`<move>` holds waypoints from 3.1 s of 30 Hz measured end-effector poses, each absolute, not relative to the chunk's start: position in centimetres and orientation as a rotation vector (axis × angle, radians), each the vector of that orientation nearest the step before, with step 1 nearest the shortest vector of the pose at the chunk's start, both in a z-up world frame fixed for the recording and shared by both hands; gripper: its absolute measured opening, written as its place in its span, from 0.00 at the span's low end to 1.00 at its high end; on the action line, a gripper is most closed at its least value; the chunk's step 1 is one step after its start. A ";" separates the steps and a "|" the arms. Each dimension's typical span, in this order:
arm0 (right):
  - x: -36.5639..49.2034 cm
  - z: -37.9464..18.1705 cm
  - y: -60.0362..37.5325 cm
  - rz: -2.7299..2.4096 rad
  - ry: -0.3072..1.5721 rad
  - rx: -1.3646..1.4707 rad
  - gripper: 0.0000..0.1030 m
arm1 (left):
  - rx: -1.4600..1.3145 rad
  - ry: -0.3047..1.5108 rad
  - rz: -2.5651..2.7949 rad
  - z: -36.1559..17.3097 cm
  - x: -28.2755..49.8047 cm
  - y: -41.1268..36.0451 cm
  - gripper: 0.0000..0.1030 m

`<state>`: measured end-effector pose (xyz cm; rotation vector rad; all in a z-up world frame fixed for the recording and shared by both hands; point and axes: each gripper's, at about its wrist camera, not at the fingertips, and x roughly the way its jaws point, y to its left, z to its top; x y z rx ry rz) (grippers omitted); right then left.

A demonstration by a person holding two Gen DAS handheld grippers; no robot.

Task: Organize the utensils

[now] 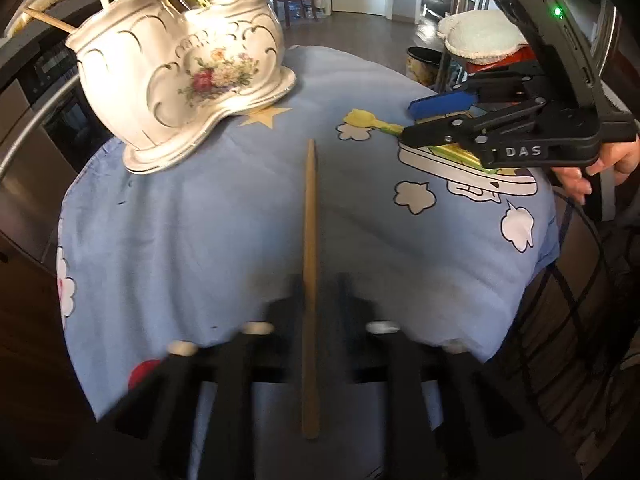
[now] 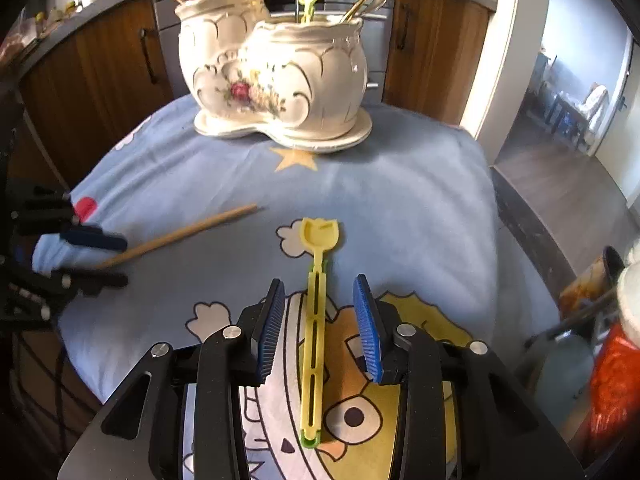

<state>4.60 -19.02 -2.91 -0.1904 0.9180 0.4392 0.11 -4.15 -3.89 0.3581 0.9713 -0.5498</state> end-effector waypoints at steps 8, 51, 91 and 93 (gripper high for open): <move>4.1 -2.4 -19.1 0.448 0.867 -0.166 0.10 | 0.334 0.911 -0.536 -3.2 0.3 -3.1 0.06; 15.7 4.7 -15.3 0.417 0.215 0.229 0.10 | -0.029 0.120 -0.286 7.5 11.3 -0.3 0.06; 5.4 2.8 -18.7 0.341 0.344 0.049 0.54 | 0.004 0.293 -0.256 4.1 2.7 3.0 0.38; 4.8 2.6 -18.8 0.344 0.341 0.032 0.59 | 0.015 0.287 -0.243 3.7 2.2 3.2 0.45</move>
